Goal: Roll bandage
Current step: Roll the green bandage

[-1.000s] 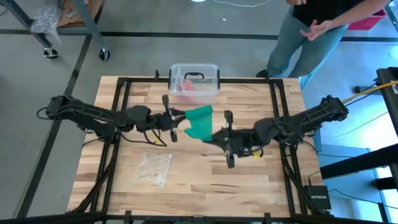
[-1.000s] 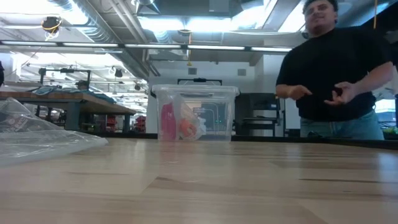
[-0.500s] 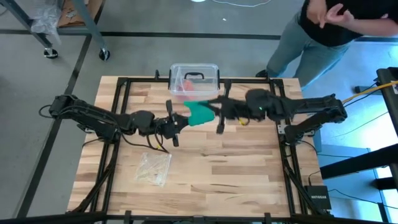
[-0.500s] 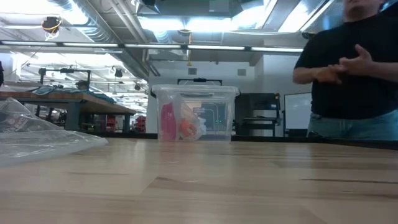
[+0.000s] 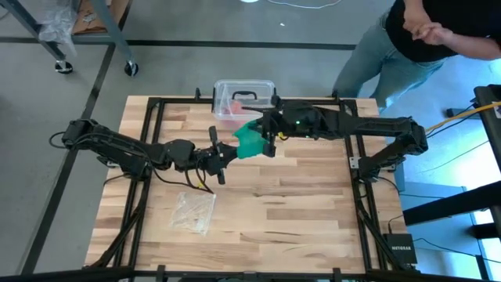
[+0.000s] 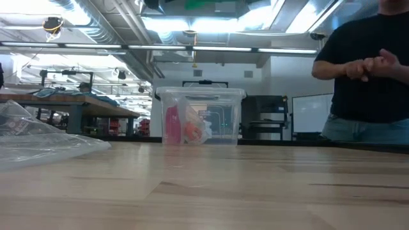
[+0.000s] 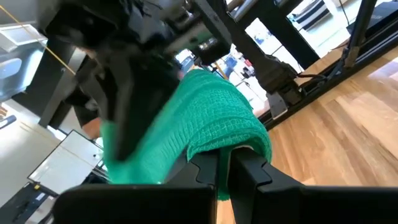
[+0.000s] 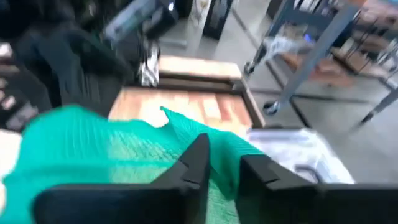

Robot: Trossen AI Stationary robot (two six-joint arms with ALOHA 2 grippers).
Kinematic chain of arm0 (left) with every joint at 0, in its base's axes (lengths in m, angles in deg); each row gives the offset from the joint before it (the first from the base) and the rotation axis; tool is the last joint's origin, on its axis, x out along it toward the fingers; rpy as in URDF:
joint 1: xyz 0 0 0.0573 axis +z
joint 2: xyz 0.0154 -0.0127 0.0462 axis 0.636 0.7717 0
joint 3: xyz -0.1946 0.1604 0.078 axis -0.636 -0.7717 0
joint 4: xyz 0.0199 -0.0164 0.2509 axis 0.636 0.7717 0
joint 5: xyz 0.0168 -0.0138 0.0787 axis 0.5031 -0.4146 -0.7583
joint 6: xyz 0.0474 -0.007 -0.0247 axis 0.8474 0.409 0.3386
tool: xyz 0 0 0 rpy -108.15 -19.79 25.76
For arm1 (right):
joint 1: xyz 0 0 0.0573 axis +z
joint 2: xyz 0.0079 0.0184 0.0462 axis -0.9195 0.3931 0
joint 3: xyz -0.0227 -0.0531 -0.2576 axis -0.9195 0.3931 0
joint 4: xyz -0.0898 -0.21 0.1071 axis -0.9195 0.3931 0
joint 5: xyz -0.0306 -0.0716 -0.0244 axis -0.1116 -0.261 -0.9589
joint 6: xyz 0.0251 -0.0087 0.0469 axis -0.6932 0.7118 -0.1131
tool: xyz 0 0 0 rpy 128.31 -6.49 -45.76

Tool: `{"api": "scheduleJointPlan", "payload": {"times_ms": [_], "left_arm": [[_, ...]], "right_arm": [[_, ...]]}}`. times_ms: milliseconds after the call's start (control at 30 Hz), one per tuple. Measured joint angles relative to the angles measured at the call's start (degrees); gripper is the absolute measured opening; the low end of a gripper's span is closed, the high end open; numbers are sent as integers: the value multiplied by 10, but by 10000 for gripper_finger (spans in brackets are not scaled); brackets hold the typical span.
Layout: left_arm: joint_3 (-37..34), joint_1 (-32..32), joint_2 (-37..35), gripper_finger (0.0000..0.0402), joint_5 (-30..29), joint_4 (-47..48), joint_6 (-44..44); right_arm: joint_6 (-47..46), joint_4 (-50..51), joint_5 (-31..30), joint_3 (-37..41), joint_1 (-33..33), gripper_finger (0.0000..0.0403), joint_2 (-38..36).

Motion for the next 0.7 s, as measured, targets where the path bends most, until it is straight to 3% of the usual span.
{"api": "scheduleJointPlan", "payload": {"times_ms": [333, 700], "left_arm": [[-1, -2, 1, 8, 1, 14, 5], [0, -18, 0, 8, -2, 6, 47]], "right_arm": [[-30, 64, -5, 0, 0, 190, 3], [-67, 123, -6, 0, -6, 213, -6]]}}
